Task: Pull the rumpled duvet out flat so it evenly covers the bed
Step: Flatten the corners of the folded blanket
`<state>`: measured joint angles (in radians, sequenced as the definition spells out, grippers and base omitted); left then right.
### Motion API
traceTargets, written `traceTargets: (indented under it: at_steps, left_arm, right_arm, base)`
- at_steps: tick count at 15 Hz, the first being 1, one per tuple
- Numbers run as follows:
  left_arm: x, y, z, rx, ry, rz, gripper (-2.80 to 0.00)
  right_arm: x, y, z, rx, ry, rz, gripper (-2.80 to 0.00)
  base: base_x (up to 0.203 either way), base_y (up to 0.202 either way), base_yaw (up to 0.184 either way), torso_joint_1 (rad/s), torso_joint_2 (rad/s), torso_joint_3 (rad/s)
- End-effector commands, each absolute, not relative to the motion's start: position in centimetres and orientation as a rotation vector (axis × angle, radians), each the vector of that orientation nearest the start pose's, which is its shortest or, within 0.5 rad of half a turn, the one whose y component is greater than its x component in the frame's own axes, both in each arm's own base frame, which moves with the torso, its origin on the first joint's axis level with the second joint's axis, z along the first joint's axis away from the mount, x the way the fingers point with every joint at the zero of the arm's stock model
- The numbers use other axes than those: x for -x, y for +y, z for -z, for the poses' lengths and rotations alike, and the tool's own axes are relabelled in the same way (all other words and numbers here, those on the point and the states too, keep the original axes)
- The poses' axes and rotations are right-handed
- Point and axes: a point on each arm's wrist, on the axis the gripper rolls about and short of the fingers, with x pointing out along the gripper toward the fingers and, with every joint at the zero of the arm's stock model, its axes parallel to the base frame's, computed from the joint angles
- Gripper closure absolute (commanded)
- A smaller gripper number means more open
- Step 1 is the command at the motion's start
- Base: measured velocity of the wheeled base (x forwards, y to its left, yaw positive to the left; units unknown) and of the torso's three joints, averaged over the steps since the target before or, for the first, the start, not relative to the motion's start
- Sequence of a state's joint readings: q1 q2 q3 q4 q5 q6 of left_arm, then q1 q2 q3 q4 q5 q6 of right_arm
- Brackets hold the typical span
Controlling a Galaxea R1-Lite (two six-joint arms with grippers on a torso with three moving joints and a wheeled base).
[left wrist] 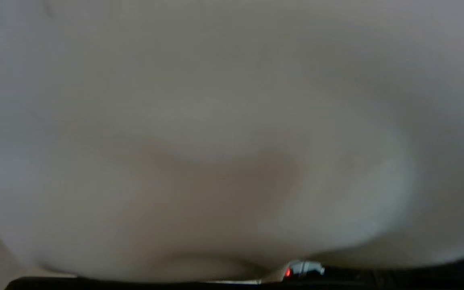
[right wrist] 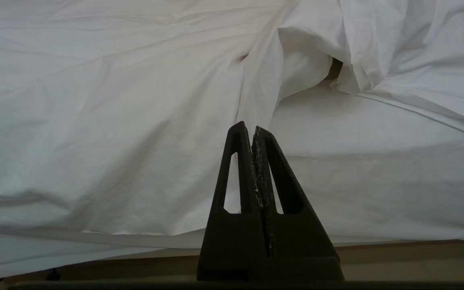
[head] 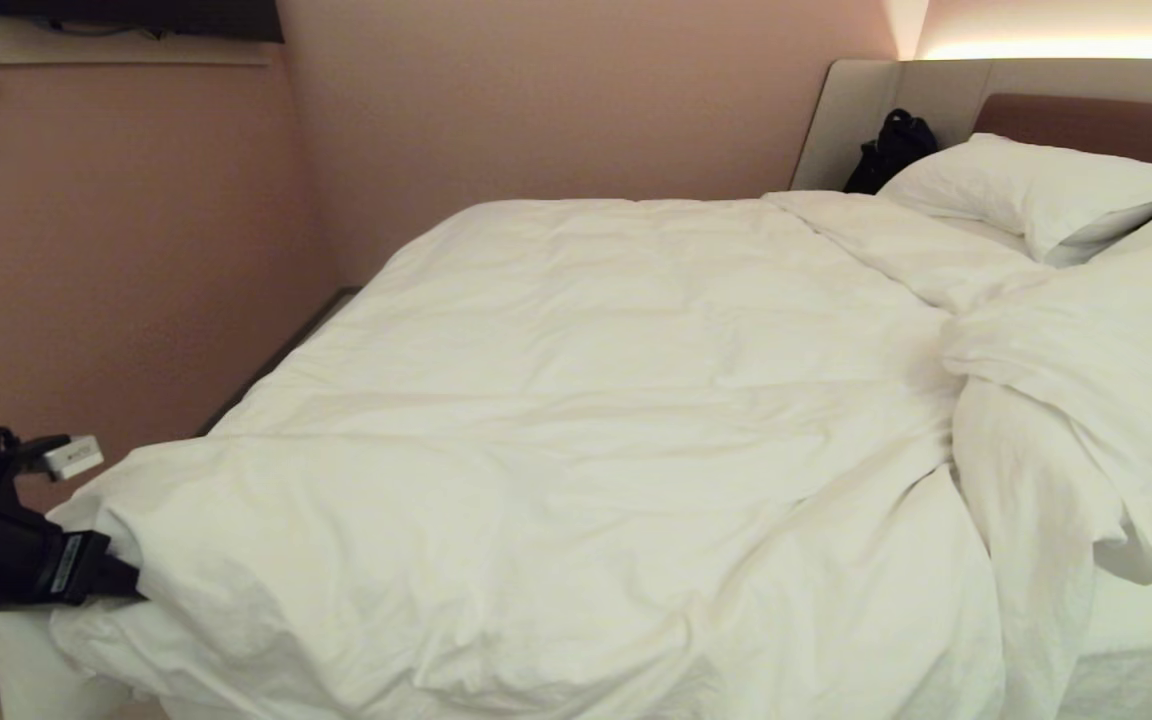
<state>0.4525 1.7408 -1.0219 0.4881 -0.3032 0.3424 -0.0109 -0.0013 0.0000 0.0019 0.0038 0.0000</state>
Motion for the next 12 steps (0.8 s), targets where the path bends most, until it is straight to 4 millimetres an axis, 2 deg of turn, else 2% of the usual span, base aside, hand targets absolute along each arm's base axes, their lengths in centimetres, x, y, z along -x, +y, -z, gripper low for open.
traceTargets:
  at_steps: [1, 3, 5, 7, 9, 12]
  left_arm:
    - [-23.2, 11.1, -14.1, 0.139, 1.132, 0.061, -2.80]
    - [-21.7, 11.2, -13.9, 0.118, 1.146, 0.069, -2.80]
    - [-20.3, 11.2, -14.7, 0.102, 1.110, 0.047, -2.80]
    - [-18.6, 11.3, -16.5, 0.088, 1.035, -0.003, -2.80]
    - [-17.4, 11.2, -17.5, 0.089, 0.988, -0.028, -2.80]
    - [-13.5, 9.3, -21.2, 0.032, 0.803, -0.099, -2.80]
  right_arm:
    - [2.3, 0.0, -7.5, 0.000, 0.002, 0.006, 0.00]
    - [2.3, 0.0, -7.5, 0.000, 0.002, 0.006, 0.00]
    - [2.3, 0.0, -7.5, 0.000, 0.002, 0.006, 0.00]
    - [2.3, 0.0, -7.5, 0.000, 0.003, 0.006, 0.00]
    - [2.3, 0.0, -7.5, 0.000, 0.002, 0.006, 0.00]
    - [2.3, 0.0, -7.5, 0.000, 0.002, 0.006, 0.00]
  base:
    - [0.000, 0.000, 0.000, 0.000, 0.00, 0.000]
    - [0.000, 0.000, 0.000, 0.000, 0.00, 0.000]
    - [0.000, 0.000, 0.000, 0.000, 0.00, 0.000]
    - [0.000, 0.000, 0.000, 0.000, 0.00, 0.000]
    - [0.000, 0.000, 0.000, 0.000, 0.00, 0.000]
    - [0.000, 0.000, 0.000, 0.000, 0.00, 0.000]
